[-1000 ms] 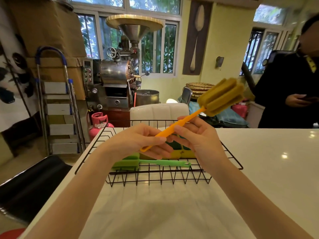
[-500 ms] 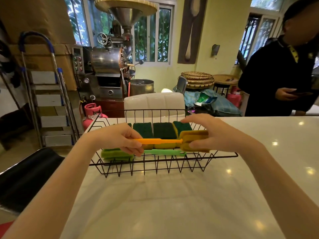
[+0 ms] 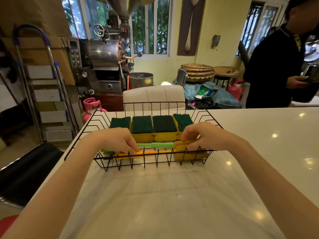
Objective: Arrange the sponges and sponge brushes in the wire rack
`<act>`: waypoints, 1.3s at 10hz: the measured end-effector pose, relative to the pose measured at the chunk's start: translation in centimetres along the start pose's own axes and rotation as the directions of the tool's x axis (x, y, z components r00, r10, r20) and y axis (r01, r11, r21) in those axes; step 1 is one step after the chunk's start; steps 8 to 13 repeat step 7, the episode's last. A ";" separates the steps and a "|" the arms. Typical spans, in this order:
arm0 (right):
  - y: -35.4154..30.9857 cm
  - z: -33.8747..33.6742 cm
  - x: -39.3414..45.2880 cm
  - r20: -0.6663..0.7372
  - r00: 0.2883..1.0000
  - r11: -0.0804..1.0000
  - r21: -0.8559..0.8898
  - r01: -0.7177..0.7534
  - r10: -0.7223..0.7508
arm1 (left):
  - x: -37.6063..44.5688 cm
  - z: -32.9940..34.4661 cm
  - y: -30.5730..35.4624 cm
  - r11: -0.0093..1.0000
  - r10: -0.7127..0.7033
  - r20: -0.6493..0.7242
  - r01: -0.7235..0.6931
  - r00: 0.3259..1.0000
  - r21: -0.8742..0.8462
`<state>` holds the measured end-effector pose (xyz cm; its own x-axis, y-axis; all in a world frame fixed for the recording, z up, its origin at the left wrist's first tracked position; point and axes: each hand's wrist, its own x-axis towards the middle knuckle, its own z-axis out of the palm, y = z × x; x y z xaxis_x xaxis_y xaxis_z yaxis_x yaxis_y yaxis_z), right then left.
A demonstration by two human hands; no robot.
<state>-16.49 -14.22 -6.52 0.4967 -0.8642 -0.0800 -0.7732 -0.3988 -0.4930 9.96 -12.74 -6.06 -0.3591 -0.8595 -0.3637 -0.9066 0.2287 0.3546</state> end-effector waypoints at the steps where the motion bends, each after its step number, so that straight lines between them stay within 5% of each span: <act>1: -0.3 0.2 0.0 0.002 1.000 1.000 -0.006 0.014 -0.014 | 0.2 0.2 0.1 1.000 -0.013 0.017 0.012 1.000 0.022; 3: -0.1 0.2 0.1 0.013 1.000 1.000 0.019 -0.001 0.000 | 0.5 0.3 0.1 0.999 -0.010 0.006 0.010 1.000 0.037; 5: -1.0 -0.5 -0.8 -0.022 1.000 1.000 -0.003 0.008 -0.008 | -0.4 -0.4 0.4 0.987 -0.008 0.036 0.013 0.999 -0.160; 7: -5.4 -4.0 -4.6 -0.249 0.951 0.983 -0.069 0.171 -0.183 | -2.0 -1.7 1.3 0.978 0.041 0.023 -0.035 0.999 -0.206; 13: -5.4 -4.0 -4.6 -0.249 0.951 0.983 -0.069 0.171 -0.183 | -2.0 -1.7 1.3 0.978 0.041 0.023 -0.035 0.999 -0.206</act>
